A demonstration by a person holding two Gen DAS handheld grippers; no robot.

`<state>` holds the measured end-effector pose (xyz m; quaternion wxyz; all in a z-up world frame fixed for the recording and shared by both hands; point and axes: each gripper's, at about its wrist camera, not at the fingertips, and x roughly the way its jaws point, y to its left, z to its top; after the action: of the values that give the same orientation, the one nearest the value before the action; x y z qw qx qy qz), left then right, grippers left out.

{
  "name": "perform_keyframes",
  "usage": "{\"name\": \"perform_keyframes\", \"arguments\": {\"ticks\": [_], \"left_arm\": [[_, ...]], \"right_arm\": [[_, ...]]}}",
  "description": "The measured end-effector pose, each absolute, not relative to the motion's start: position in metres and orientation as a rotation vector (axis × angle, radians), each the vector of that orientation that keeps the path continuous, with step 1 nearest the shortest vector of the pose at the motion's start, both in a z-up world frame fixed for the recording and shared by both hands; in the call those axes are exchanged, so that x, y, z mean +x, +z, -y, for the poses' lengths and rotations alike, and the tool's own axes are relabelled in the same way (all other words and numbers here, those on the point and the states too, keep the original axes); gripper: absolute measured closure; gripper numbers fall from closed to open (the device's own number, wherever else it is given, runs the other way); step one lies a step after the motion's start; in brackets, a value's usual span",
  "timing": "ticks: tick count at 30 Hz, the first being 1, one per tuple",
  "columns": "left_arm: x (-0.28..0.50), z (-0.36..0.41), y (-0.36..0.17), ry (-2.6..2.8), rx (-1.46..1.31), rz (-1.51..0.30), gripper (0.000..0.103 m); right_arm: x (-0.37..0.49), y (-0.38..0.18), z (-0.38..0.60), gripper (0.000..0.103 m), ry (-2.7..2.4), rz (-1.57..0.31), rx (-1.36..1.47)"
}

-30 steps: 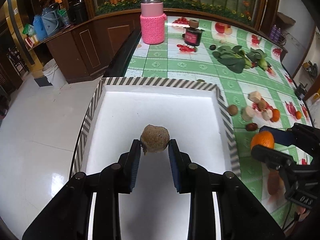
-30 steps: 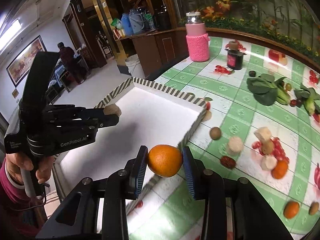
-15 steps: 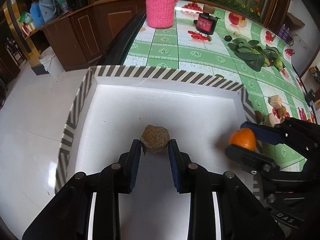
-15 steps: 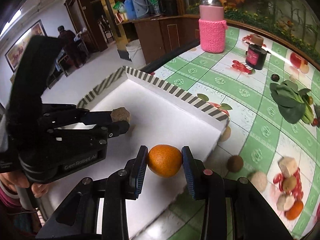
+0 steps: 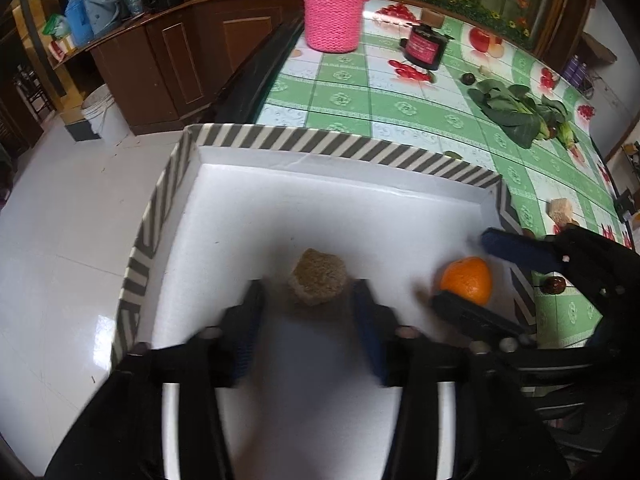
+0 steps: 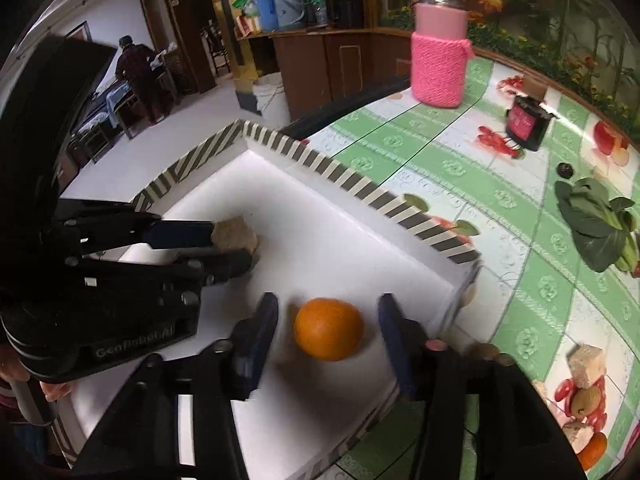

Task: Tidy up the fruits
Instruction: 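Open left gripper dropping tan ball while right gripper releases orange into tray, then move both grippers back over the tablecloth toward the remaining fruit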

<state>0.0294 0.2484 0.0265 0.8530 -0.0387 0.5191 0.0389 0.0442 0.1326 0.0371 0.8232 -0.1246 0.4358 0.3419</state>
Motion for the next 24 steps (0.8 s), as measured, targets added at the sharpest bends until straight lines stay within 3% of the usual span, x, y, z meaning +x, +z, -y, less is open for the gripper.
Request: {"name": "perform_keyframes", "arguments": {"ticks": [1,5,8,11,15,21,24], "left_arm": [[0.028,-0.25,0.027,0.083,-0.095,-1.09,0.038],[0.022,-0.252,0.031,0.092,-0.119,-1.082,0.037],[0.012,-0.242,0.04,0.085,-0.09,-1.053,0.037],[0.001,-0.228,0.051,0.076,-0.054,-1.009,0.037],[-0.014,-0.204,0.064,0.036,-0.033,-0.959,0.029],[-0.032,-0.162,0.08,-0.045,-0.004,-0.911,0.029],[-0.039,-0.142,0.083,-0.091,0.002,-0.903,0.029]], "right_arm": [[0.044,0.039,-0.13,0.046,0.727,-0.925,-0.261],[0.035,0.055,-0.11,0.042,0.715,-0.89,-0.244],[0.02,0.071,-0.09,0.028,0.711,-0.846,-0.228],[0.007,0.082,-0.069,0.026,0.684,-0.821,-0.217],[-0.011,0.09,-0.029,0.026,0.692,-0.831,-0.146],[-0.04,0.094,0.041,0.026,0.595,-0.798,-0.062],[-0.053,0.088,0.079,0.015,0.53,-0.836,-0.016]]}}
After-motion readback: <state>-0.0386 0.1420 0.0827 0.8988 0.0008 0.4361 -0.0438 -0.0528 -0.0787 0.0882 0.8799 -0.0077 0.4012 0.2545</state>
